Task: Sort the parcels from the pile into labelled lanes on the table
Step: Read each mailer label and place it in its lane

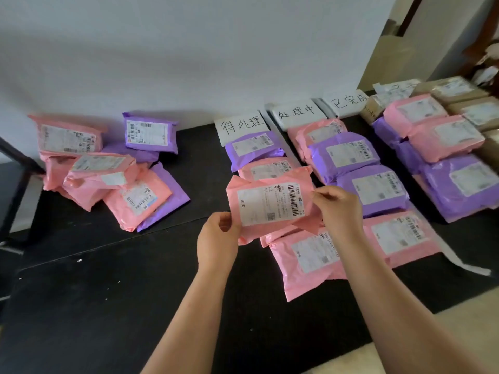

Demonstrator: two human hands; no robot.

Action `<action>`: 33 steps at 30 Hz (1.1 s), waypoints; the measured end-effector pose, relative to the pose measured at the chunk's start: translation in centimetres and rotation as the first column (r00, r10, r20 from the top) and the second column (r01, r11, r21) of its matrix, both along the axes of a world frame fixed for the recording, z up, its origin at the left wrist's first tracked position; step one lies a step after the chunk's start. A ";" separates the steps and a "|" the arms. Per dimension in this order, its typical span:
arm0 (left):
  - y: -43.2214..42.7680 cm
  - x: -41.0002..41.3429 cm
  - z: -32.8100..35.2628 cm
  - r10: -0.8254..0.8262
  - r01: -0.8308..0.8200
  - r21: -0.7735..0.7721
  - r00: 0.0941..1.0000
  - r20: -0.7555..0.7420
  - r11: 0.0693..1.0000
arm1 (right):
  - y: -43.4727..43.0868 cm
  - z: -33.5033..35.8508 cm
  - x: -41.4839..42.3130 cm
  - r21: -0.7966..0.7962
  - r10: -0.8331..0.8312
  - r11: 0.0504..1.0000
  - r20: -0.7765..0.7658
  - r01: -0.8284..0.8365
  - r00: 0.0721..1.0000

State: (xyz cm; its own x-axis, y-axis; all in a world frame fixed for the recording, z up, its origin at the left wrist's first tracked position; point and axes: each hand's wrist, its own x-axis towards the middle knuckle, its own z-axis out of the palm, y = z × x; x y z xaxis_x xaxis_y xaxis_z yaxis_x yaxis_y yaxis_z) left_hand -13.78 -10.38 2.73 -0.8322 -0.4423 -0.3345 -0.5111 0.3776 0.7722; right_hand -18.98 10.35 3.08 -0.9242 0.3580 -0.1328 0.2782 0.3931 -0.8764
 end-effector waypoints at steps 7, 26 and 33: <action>3.5 -5.5 -2.8 0.066 -0.067 0.082 0.998 0.019 0.994 | 2.3 -3.2 -7.0 0.140 0.159 0.976 0.082 -0.169 0.984; 4.1 -14.9 -6.9 -0.093 0.102 -0.077 0.988 0.120 0.992 | 1.0 -8.8 -18.1 0.267 0.357 0.862 0.281 -0.430 0.891; 3.5 -14.2 -6.7 -0.032 0.036 -0.064 0.998 0.060 0.997 | 0.9 -8.0 -17.4 0.372 0.345 0.853 0.125 -0.366 0.930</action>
